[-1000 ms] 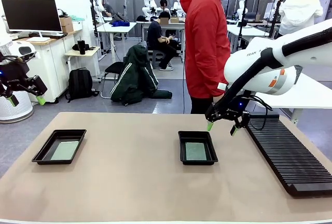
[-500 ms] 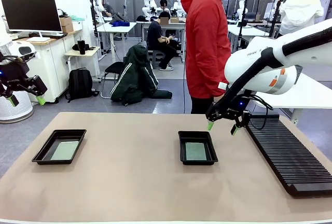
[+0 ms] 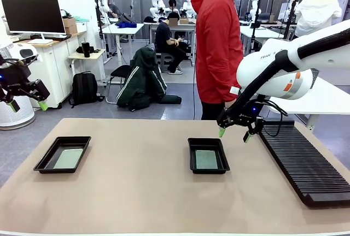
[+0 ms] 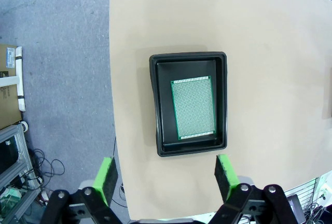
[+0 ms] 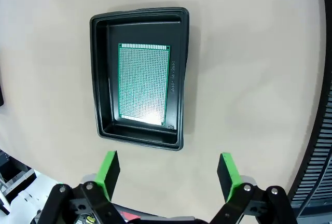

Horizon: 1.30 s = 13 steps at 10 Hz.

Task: Inspect and transfer BCBs to ESD trays.
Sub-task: Pick up the ESD tray and place it on the left side of the table.

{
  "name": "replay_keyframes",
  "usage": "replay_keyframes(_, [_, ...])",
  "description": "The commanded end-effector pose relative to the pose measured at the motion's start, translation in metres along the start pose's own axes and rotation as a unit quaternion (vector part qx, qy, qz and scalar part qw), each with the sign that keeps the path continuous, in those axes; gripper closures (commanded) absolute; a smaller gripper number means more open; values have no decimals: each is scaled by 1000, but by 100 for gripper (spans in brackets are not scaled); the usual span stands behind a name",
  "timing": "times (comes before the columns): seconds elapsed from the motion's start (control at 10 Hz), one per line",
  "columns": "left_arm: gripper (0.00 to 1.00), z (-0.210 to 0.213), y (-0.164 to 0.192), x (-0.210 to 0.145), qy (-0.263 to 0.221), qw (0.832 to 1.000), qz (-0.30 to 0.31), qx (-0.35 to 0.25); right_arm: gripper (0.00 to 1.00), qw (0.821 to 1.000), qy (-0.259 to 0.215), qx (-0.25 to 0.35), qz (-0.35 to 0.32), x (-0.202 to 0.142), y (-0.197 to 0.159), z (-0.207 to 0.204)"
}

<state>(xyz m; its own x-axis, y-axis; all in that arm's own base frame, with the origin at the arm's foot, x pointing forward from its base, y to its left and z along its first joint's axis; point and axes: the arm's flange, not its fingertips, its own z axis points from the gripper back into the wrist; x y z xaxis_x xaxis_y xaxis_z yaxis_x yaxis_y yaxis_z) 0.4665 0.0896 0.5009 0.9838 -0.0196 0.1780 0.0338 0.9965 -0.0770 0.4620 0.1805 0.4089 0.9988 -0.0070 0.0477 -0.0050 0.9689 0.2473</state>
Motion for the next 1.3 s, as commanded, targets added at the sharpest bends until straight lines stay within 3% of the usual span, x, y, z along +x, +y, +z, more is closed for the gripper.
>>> replay_keyframes(0.0, [0,-1,1,-1,-1,1000,1,1,0,1000,1,0,1,-1,1,-1])
replay_keyframes(0.7, [0,0,0,0,0,1000,0,0,0,1000,0,0,0,0,0,0])
replay_keyframes(1.2, [0,-6,-118,-18,10,1000,4,23,0,995,-12,84,-49,-11,-61,40])
